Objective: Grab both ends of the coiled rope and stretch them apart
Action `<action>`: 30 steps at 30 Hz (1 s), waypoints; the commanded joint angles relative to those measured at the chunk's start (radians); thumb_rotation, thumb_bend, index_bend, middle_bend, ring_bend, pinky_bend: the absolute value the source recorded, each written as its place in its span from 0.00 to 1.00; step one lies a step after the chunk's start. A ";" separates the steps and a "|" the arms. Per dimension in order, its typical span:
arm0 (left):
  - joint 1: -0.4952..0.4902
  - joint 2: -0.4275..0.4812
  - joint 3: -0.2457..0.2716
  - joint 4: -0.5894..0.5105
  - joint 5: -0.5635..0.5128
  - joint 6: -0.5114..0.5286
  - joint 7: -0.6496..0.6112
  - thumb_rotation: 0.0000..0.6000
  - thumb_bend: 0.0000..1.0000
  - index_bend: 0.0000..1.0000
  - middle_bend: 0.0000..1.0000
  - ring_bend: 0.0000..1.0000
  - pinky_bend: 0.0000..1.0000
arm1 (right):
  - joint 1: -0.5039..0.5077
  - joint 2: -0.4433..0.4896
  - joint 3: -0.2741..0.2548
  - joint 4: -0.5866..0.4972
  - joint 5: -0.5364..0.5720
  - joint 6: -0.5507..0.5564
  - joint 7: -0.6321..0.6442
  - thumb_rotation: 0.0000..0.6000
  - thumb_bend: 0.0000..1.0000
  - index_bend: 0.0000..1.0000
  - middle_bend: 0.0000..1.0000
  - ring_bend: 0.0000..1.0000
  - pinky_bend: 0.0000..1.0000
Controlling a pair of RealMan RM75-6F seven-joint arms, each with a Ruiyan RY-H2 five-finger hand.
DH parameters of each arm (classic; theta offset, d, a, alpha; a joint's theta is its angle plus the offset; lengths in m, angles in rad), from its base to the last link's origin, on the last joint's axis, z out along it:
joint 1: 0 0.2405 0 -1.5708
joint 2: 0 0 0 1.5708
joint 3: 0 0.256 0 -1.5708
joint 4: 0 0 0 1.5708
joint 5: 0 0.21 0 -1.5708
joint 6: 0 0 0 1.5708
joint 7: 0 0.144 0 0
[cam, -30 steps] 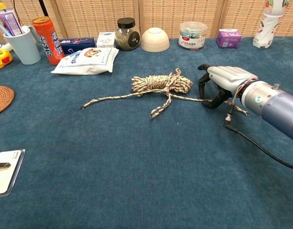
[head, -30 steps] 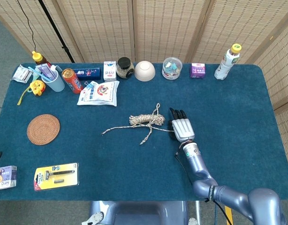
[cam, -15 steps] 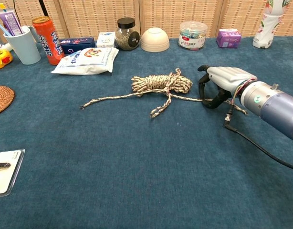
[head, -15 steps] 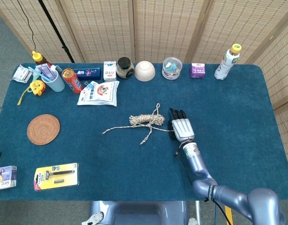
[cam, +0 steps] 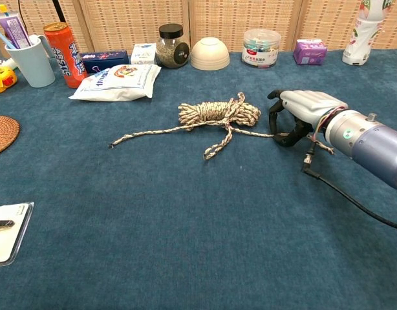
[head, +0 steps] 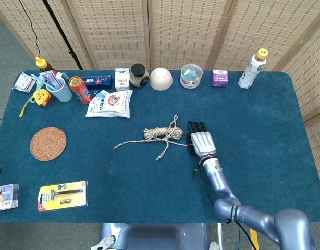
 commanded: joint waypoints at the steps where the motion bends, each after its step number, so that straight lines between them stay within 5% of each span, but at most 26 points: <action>1: 0.000 0.000 0.000 0.000 0.000 0.000 0.000 0.91 0.23 0.06 0.00 0.00 0.00 | 0.001 0.001 0.000 -0.001 0.000 -0.001 0.000 1.00 0.49 0.59 0.07 0.00 0.00; 18: -0.010 -0.003 0.002 -0.001 0.010 -0.014 0.004 0.91 0.23 0.06 0.00 0.00 0.00 | -0.004 0.016 0.002 -0.028 -0.001 0.011 0.001 1.00 0.51 0.61 0.09 0.00 0.00; 30: -0.089 -0.028 -0.003 -0.012 0.025 -0.119 0.060 0.92 0.23 0.18 0.00 0.00 0.00 | -0.038 0.065 -0.012 -0.144 -0.039 0.081 0.006 1.00 0.51 0.61 0.09 0.00 0.00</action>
